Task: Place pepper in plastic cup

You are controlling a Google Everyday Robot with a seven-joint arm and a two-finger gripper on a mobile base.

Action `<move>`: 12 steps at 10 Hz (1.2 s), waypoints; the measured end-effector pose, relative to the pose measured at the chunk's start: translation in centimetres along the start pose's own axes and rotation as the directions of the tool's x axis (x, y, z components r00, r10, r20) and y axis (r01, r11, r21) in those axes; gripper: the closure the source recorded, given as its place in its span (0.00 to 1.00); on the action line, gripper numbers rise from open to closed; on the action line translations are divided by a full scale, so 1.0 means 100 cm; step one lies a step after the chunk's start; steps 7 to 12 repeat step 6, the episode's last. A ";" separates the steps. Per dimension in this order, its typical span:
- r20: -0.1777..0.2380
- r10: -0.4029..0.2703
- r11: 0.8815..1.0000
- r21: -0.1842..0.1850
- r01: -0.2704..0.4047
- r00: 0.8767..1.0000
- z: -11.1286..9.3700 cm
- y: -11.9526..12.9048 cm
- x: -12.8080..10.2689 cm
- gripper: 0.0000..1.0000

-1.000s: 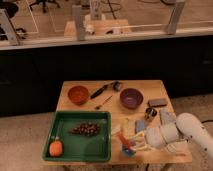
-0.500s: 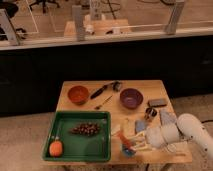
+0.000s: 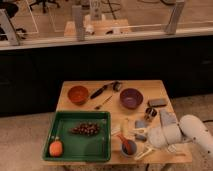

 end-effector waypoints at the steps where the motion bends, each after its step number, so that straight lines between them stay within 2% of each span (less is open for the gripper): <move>1: 0.009 -0.006 1.000 0.012 0.006 1.000 -0.001 0.000 -0.001 0.20; 4: 0.022 -0.021 0.999 0.035 0.021 1.000 -0.007 -0.003 -0.006 0.20; 12: 0.022 -0.021 0.999 0.034 0.020 1.000 -0.007 -0.002 -0.005 0.20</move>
